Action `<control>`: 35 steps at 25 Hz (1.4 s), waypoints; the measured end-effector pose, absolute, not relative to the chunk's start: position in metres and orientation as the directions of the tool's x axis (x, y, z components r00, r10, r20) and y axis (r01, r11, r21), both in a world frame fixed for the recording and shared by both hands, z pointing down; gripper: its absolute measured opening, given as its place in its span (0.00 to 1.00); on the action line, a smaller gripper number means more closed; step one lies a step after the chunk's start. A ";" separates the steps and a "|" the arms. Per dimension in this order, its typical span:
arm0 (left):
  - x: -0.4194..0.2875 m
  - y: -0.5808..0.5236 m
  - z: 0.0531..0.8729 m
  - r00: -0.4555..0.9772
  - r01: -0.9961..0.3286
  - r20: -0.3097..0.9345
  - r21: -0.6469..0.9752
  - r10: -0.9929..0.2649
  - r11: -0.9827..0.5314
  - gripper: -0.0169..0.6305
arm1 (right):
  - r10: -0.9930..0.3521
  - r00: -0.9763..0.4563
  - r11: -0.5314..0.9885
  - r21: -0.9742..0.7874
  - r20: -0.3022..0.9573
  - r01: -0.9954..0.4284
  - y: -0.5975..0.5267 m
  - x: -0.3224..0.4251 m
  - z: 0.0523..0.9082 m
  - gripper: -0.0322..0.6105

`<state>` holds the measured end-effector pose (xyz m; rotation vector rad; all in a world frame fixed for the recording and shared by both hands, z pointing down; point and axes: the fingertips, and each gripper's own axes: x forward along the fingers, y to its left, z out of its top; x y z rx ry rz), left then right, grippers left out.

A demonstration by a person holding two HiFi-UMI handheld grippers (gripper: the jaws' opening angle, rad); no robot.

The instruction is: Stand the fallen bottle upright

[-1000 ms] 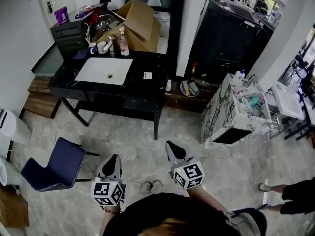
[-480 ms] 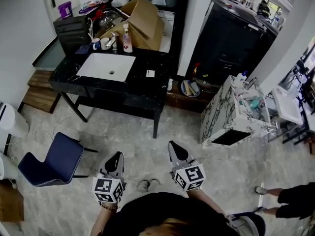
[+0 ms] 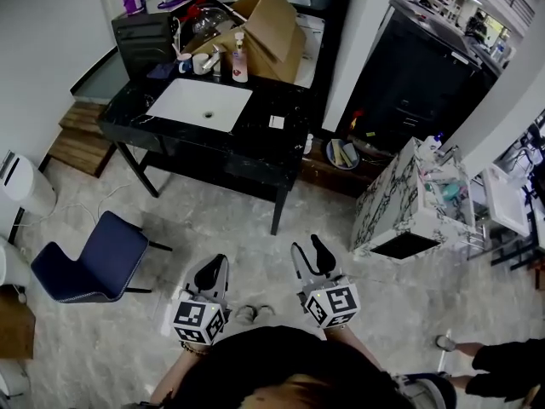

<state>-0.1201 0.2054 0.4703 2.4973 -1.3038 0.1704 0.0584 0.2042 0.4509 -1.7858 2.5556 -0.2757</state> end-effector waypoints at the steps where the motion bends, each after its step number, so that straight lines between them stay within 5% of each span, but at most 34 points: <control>1: -0.121 0.204 0.470 0.571 -0.820 0.250 0.224 -0.782 -0.527 0.03 | -0.933 -0.349 0.333 -0.151 0.091 -0.931 0.203 0.059 0.451 0.38; 6: -0.122 0.194 0.472 0.547 -0.835 0.250 0.236 -0.799 -0.498 0.03 | -0.928 -0.350 0.337 -0.119 0.126 -0.934 0.195 0.063 0.459 0.63; 9: -0.117 0.189 0.472 0.541 -0.839 0.252 0.229 -0.802 -0.494 0.03 | -0.918 -0.374 0.359 -0.125 0.133 -0.925 0.190 0.065 0.460 0.68; 35: -0.088 0.129 0.516 0.497 -0.861 0.309 0.288 -0.811 -0.418 0.03 | -0.900 -0.422 0.414 -0.093 0.110 -0.906 0.115 0.100 0.479 0.69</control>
